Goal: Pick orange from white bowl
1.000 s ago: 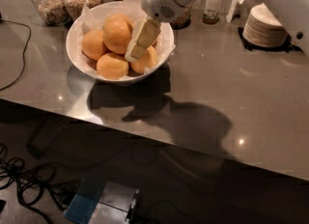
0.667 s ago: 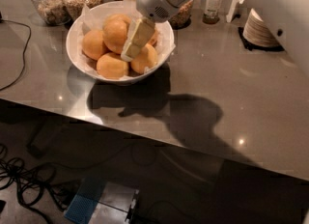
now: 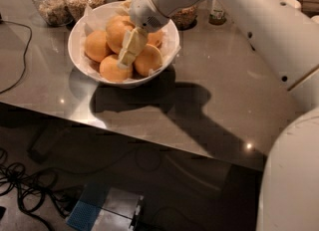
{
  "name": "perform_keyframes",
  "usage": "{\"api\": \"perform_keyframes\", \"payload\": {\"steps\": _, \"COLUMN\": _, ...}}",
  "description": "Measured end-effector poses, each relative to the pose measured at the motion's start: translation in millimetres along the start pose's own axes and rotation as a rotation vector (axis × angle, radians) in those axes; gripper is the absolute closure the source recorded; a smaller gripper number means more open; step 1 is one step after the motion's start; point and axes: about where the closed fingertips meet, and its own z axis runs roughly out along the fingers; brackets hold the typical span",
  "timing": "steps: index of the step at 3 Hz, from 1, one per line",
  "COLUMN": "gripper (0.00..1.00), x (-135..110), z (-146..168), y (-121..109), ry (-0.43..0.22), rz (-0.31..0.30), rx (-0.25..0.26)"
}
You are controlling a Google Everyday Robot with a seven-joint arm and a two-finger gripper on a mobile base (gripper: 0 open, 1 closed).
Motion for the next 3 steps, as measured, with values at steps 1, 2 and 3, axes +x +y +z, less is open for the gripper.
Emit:
{"api": "perform_keyframes", "payload": {"steps": 1, "gripper": 0.0, "x": 15.3, "z": 21.0, "y": -10.4, "ry": -0.008, "rz": 0.038, "rx": -0.025}}
{"api": "perform_keyframes", "payload": {"steps": 2, "gripper": 0.0, "x": 15.3, "z": 21.0, "y": -10.4, "ry": -0.008, "rz": 0.038, "rx": -0.025}}
{"api": "perform_keyframes", "payload": {"steps": 3, "gripper": 0.19, "x": 15.2, "z": 21.1, "y": -10.4, "ry": -0.008, "rz": 0.038, "rx": -0.025}}
